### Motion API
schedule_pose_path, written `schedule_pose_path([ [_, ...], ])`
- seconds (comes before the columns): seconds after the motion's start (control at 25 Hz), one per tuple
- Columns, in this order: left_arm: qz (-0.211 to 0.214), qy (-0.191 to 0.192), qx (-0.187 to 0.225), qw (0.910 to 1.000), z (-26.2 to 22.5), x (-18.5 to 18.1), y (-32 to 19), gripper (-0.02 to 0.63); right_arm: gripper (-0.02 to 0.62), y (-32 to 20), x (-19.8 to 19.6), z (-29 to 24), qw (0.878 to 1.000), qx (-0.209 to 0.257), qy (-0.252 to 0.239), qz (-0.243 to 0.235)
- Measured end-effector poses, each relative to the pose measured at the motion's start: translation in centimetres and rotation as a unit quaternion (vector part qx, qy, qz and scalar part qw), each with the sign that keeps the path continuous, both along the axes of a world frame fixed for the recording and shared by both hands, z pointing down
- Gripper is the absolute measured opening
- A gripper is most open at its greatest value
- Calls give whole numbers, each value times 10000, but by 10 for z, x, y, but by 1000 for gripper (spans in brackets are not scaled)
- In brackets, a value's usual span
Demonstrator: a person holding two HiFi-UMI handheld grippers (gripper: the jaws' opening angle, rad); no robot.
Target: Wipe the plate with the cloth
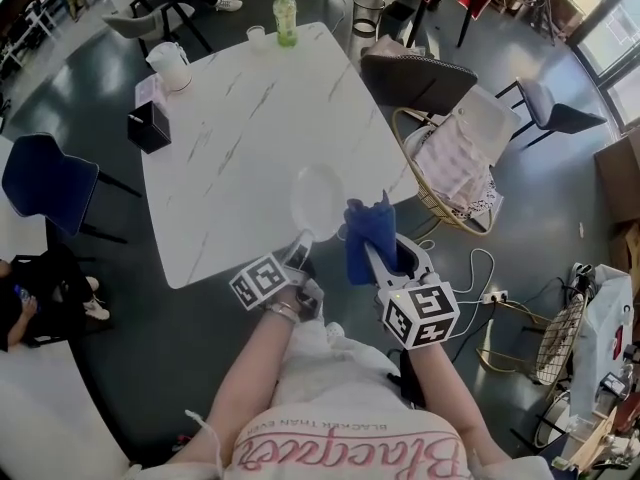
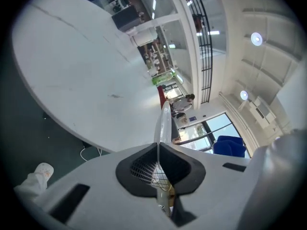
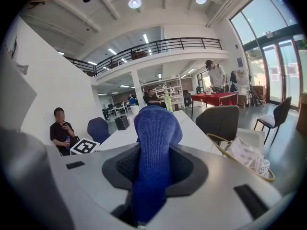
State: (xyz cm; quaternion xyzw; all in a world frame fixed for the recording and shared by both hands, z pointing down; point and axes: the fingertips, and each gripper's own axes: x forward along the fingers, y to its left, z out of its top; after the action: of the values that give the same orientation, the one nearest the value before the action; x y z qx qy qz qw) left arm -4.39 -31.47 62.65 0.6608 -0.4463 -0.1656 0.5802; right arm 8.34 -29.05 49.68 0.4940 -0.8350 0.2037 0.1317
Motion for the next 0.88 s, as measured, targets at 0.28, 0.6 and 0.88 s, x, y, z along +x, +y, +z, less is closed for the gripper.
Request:
schedule_pose_path([
  [0.28, 764, -877, 714, 9906, -56, -4, -19, 12, 117, -19, 0, -35, 9988, 480, 20, -15],
  [0.6, 1421, -1839, 1551, 9602, -129, -11, -46, 12, 117, -36, -8, -89, 9915, 1296, 71, -4],
  [0.88, 2362, -2389, 2307, 9132, -190, 4, -49, 12, 117, -43, -15, -137, 9757, 2160, 365, 26],
])
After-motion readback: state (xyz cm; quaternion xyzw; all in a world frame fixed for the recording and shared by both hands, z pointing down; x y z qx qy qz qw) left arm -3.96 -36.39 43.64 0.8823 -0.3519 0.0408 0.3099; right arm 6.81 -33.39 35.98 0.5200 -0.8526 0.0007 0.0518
